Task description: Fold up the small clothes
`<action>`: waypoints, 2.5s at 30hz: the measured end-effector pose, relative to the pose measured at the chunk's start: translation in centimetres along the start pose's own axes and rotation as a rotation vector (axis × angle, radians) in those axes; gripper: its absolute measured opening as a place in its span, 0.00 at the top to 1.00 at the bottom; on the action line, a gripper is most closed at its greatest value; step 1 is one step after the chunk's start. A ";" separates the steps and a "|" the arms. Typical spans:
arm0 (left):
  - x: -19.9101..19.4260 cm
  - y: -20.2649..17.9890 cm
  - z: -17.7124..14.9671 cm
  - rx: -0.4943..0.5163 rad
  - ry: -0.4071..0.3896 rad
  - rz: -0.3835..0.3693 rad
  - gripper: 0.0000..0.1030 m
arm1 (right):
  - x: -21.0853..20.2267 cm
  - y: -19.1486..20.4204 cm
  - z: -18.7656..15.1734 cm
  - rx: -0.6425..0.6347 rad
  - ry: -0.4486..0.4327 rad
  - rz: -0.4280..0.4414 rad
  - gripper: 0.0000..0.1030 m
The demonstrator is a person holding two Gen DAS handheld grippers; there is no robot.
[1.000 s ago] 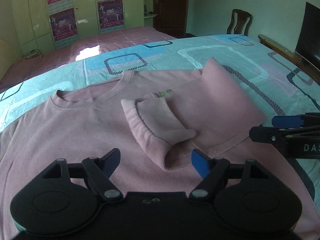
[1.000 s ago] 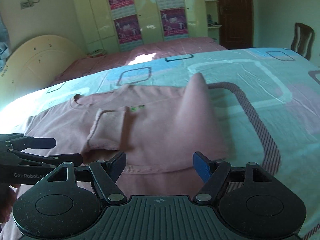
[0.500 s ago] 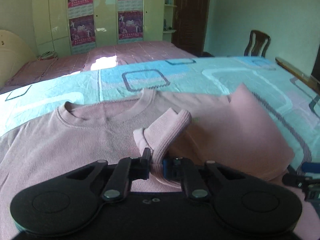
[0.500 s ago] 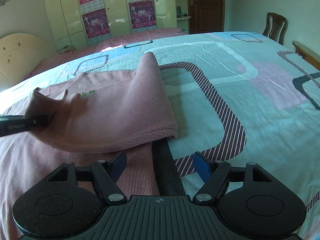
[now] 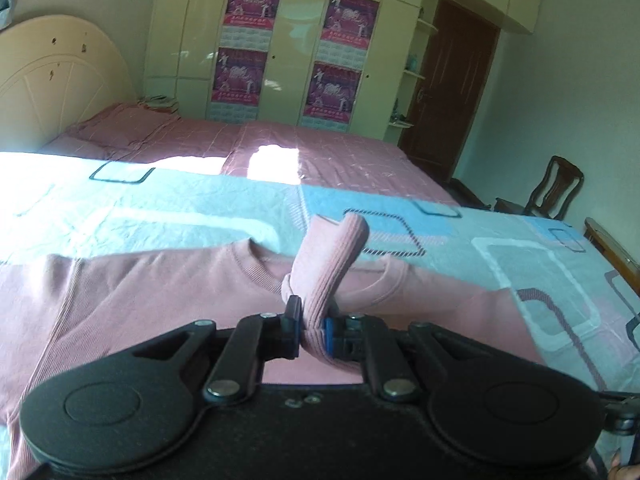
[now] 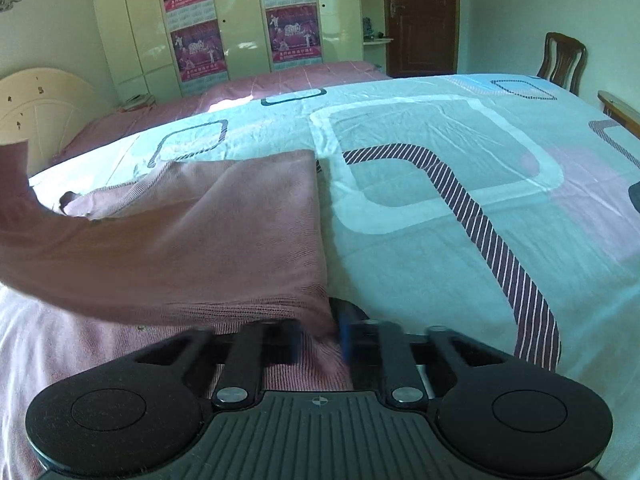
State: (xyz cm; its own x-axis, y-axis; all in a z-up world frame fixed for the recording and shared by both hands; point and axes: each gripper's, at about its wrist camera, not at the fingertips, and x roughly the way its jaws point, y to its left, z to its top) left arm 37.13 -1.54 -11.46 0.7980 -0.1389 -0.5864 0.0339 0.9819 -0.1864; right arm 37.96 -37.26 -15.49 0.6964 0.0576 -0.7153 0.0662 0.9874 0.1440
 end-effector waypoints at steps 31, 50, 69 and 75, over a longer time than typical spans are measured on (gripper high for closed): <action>2.4 4.1 -3.2 -0.096 0.045 0.056 0.90 | 8.2 -0.6 9.4 0.140 0.050 0.120 0.68; 1.0 3.3 -3.3 0.040 0.113 0.181 0.38 | 3.0 6.0 6.2 -0.149 -0.014 0.142 0.75; -8.5 7.8 -4.5 -0.114 0.179 0.251 0.32 | 0.9 12.7 0.0 -0.277 0.071 0.184 0.43; -11.4 12.5 -4.7 -0.167 0.173 0.325 0.31 | -1.0 17.2 -0.3 -0.263 0.065 0.285 0.43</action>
State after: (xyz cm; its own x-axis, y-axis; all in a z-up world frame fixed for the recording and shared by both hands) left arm 25.59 11.70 -10.82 0.6371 0.1419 -0.7576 -0.3132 0.9458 -0.0862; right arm 38.17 -20.34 -12.46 0.6130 0.3359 -0.7152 -0.3146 0.9341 0.1690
